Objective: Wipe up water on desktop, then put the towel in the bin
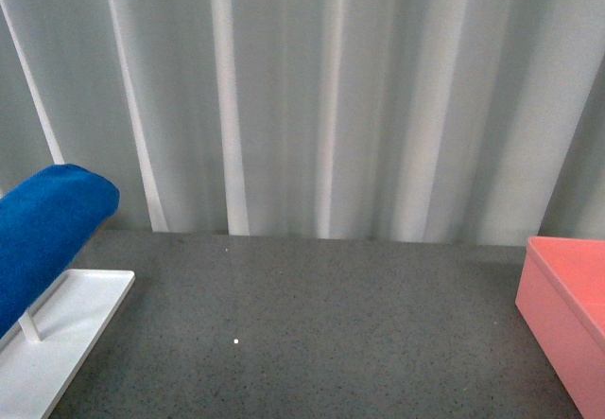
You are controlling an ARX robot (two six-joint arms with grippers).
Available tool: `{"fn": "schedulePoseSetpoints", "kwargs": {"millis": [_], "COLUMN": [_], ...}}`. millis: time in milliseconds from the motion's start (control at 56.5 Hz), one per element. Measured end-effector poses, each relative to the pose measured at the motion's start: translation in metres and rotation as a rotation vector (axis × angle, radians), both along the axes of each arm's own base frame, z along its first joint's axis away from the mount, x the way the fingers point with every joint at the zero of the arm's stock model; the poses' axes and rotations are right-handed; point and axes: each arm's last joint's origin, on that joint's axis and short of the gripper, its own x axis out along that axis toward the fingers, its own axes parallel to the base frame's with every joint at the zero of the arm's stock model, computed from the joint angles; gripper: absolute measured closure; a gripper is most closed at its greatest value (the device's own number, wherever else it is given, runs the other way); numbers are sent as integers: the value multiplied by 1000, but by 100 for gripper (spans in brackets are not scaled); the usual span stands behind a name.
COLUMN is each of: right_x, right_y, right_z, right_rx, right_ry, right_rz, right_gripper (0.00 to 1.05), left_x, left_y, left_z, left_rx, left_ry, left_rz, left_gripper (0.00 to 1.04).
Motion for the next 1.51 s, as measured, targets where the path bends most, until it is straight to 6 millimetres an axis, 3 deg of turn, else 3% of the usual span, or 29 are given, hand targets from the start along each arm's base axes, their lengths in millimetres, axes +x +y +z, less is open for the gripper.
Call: {"fn": "schedulePoseSetpoints", "kwargs": {"millis": [1417, 1505], "right_x": [0, 0], "right_y": [0, 0], "right_z": [0, 0], "right_rx": [0, 0], "right_ry": [0, 0], "right_rz": [0, 0], "right_gripper": [7, 7], "left_x": [0, 2], "left_y": [0, 0], "left_z": [0, -5], "left_rx": [0, -136], "left_ry": [0, 159], "left_rz": [0, -69], "left_gripper": [7, 7]}}
